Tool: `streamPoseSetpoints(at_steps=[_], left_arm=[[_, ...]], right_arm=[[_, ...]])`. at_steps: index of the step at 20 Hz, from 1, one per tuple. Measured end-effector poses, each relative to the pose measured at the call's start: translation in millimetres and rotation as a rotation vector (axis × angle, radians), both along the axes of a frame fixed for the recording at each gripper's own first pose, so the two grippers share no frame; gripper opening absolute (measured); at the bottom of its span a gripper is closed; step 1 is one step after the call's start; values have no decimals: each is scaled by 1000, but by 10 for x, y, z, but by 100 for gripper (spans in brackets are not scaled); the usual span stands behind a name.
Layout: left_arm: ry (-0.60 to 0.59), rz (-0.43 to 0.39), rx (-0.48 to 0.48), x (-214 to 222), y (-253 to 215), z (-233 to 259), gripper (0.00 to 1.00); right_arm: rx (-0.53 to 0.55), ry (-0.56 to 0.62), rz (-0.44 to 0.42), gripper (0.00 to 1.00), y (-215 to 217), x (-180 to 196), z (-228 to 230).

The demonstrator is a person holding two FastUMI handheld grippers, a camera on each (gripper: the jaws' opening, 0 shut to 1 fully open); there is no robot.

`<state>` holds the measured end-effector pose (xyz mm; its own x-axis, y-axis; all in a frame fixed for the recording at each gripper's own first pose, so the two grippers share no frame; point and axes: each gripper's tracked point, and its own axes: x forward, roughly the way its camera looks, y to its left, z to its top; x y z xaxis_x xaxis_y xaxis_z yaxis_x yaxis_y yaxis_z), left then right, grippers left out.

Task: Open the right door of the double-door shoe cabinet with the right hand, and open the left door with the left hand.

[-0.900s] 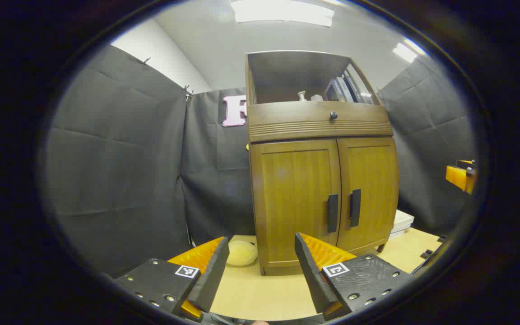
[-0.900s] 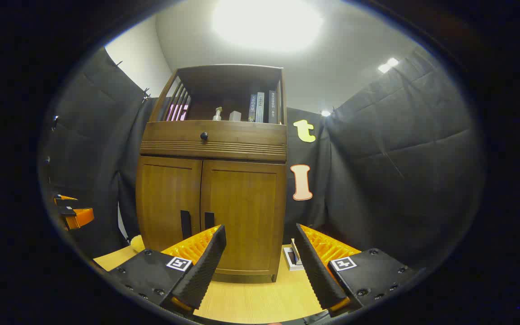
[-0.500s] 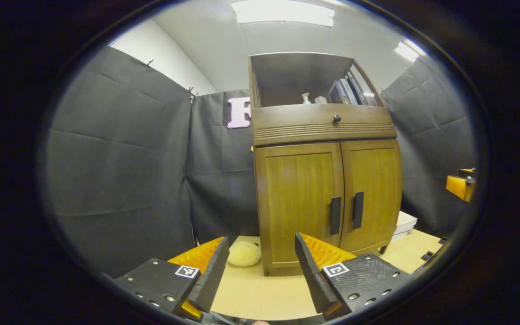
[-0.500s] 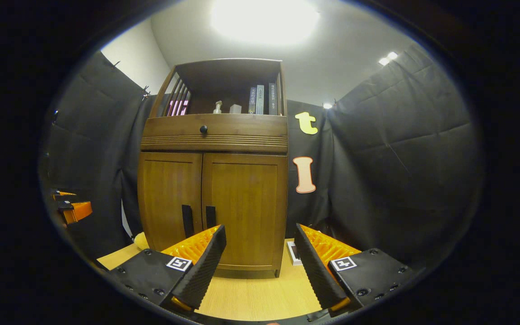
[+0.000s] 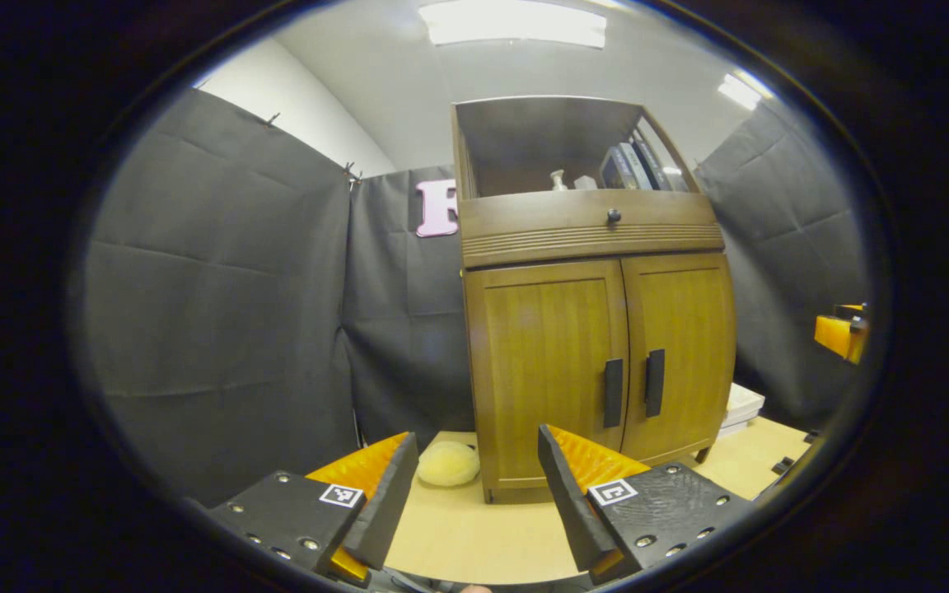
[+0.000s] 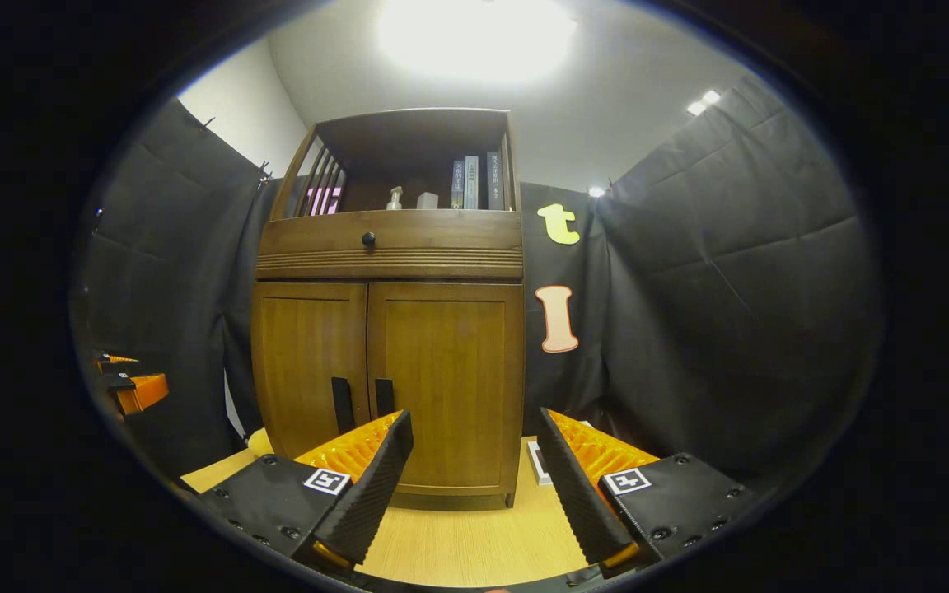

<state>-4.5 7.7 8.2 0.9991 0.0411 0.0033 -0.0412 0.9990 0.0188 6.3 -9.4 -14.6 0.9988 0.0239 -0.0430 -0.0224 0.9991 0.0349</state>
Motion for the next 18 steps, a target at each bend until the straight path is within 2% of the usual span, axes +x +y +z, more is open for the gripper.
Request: streamPoseSetpoints(at_steps=[5, 6, 10, 11, 12, 14, 18], left_arm=[[-5, 6, -6, -35, -77, 71, 85], [-4, 11, -4, -54, -148, 69, 85], [0, 47, 3, -140, -313, 24, 84], [-2, 57, 7, -150, -331, 39, 84], [-3, 70, 10, -180, -342, 28, 85], [9, 79, 9, -225, -383, -28, 85], [16, 97, 17, -207, -364, -86, 83]], right_arm=[[11, 7, 21, 94, -110, 70, -64], [13, 6, 30, 96, -121, 106, -71], [38, 5, 87, 94, -106, 268, -121], [44, 0, 101, 96, -86, 315, -123], [45, -7, 112, 94, -68, 378, -119], [48, -14, 121, 96, -32, 527, -111], [64, -23, 157, 94, 191, 860, -99]])
